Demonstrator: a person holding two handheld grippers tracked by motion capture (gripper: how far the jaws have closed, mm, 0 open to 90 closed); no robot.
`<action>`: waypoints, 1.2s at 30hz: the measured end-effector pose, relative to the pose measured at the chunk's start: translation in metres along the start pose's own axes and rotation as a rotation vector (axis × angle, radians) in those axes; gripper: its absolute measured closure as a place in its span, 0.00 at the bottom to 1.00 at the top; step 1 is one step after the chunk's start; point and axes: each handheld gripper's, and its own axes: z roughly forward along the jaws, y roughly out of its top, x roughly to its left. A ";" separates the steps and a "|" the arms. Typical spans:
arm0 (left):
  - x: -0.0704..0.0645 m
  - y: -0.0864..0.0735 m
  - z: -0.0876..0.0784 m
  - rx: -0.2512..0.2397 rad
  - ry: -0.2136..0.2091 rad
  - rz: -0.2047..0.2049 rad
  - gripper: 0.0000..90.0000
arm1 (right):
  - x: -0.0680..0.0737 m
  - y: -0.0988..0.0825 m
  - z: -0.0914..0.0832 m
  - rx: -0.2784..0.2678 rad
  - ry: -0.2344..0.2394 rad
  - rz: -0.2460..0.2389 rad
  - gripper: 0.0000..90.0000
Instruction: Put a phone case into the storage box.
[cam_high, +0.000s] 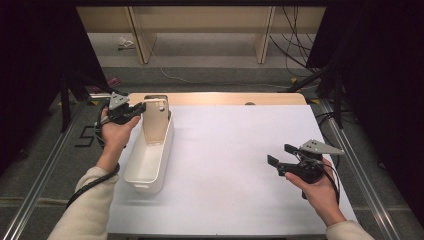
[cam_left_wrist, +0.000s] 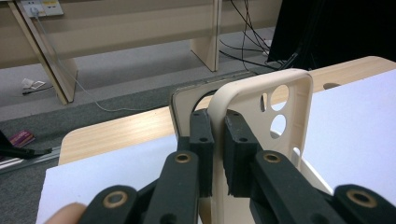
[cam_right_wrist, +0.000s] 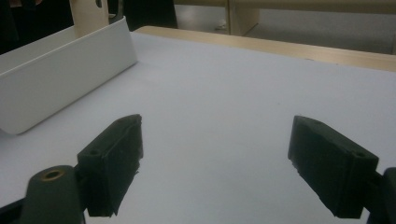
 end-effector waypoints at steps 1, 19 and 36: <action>0.000 0.000 0.000 0.002 0.001 0.001 0.93 | 0.000 0.000 0.000 0.000 0.000 0.000 0.21; 0.003 -0.004 0.007 0.017 0.020 0.000 0.91 | 0.000 0.000 0.000 0.000 0.000 0.002 0.21; 0.007 -0.003 0.013 0.046 0.037 0.021 0.88 | 0.000 0.000 0.001 0.002 0.003 0.003 0.21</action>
